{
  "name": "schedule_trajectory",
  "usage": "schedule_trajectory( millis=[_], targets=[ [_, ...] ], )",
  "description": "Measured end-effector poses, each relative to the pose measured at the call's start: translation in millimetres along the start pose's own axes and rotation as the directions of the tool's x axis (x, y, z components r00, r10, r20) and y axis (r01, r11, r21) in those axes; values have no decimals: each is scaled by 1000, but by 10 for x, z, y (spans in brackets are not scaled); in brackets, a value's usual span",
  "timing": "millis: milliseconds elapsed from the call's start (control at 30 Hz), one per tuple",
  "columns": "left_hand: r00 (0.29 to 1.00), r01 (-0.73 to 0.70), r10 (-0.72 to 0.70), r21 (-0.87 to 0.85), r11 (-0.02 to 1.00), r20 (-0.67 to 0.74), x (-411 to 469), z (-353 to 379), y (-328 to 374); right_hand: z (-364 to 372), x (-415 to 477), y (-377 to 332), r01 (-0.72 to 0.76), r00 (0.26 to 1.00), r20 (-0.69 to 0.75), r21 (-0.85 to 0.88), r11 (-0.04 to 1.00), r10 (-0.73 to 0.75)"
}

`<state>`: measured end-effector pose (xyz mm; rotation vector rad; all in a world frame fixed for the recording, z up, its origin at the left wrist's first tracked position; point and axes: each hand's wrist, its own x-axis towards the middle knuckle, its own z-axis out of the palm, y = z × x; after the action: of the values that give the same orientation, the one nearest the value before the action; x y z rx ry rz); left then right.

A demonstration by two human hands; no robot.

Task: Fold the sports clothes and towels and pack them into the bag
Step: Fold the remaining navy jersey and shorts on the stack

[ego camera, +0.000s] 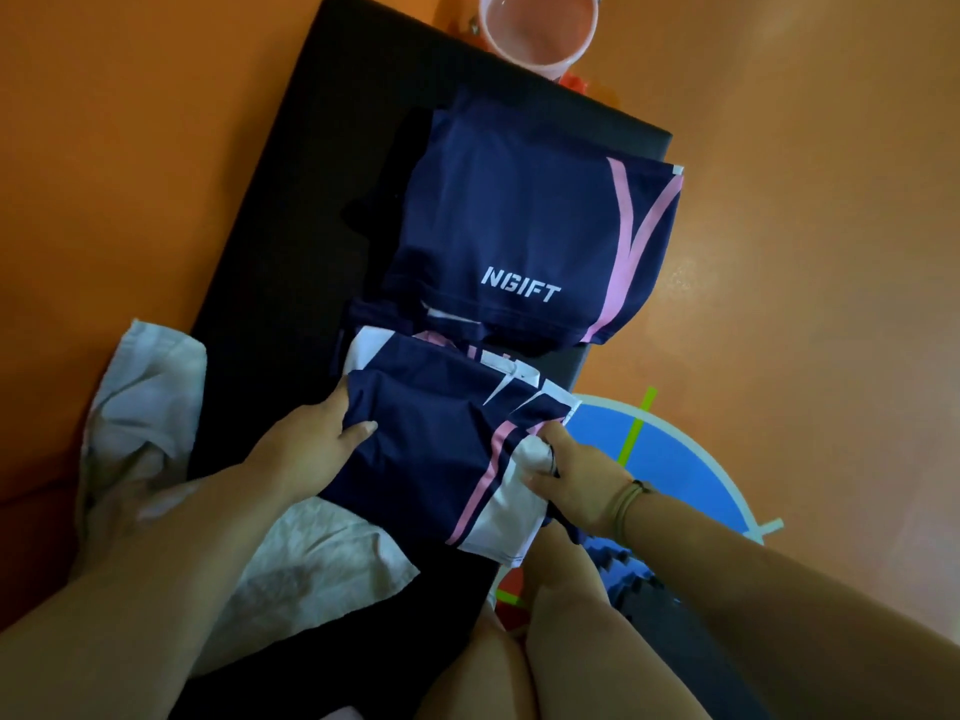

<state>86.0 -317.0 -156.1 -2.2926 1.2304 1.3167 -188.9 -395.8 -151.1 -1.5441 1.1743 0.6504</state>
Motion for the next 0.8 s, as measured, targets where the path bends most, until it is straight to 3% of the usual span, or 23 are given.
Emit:
schedule_trajectory(
  millis=[133, 333, 400, 500, 600, 800],
  targets=[
    [999, 43, -43, -151, 988, 1, -164, 115, -177, 128, -78, -33, 11, 1000, -29, 41, 999, -9],
    [987, -16, -37, -333, 943, -154, -410, 174, -126, 270, -293, -21, 142, 936, -342, 165, 976, -78],
    [982, -51, -26, -395, 917, -188, -486, 161, -125, 284, -372, 5, 179, 942, -323, 263, 948, -88],
    [980, -92, -9, -490, 867, -200, -583, 112, -190, 285, -471, 45, 142, 982, -176, 486, 862, -63],
    [982, -101, 15, -458, 883, -188, -636, 37, -296, 243, -493, 31, 105, 994, -53, 627, 772, -92],
    [987, -95, 43, -351, 931, -155, -396, -56, -327, 133, -216, -98, 103, 990, -135, 512, 853, -39]
  ],
)
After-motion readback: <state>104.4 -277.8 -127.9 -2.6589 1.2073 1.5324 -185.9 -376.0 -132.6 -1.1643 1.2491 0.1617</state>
